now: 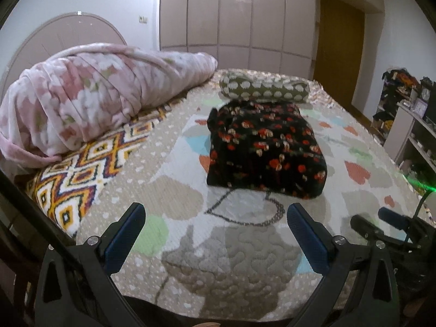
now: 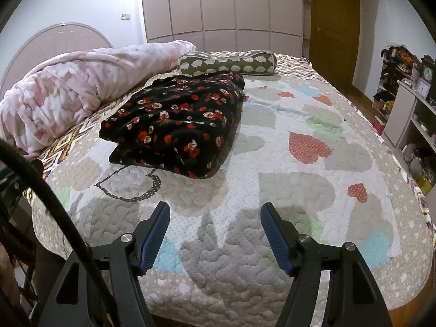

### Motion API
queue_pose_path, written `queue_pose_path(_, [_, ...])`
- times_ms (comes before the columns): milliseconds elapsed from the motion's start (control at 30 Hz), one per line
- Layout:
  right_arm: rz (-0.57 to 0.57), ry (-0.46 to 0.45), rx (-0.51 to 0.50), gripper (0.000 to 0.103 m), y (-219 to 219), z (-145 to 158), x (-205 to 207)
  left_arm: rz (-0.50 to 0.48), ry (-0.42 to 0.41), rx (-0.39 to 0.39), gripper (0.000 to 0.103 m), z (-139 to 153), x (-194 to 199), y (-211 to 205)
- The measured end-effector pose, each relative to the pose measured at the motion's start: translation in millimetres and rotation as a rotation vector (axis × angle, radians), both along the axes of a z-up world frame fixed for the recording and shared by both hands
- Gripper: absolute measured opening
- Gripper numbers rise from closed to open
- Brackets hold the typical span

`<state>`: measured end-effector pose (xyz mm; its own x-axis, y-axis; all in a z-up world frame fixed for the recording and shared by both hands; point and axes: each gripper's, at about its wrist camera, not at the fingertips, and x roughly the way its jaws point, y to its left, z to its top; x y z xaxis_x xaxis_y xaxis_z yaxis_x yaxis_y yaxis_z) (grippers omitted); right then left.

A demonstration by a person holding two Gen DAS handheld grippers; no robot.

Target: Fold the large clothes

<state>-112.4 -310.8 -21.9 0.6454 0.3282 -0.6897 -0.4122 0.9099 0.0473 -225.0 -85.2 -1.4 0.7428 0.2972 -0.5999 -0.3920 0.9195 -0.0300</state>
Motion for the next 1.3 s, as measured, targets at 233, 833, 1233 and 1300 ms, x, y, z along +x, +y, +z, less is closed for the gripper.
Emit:
queue_pose_path(233, [-0.007, 0.012, -0.005, 0.075, -0.2, -3.7, 2.0, -0.017, 0.068, -0.026, 0.103, -16.6, 7.7, -3.1])
queue_pose_path(833, [-0.021, 0.029, -0.020, 0.076, -1.6, -10.0, 5.5, -0.023, 0.117, -0.049, 0.103, -26.5, 11.9, -2.1])
queue_pose_path(1233, [-0.021, 0.035, -0.031, 0.077, 0.5, -14.3, 4.2, -0.016, 0.148, -0.061, 0.103, -33.9, 15.5, 0.2])
queue_pose_path(1300, [-0.021, 0.034, -0.032, 0.077, 1.2, -14.1, 4.1, -0.016, 0.150, -0.063, 0.103, -34.4, 15.9, 0.5])
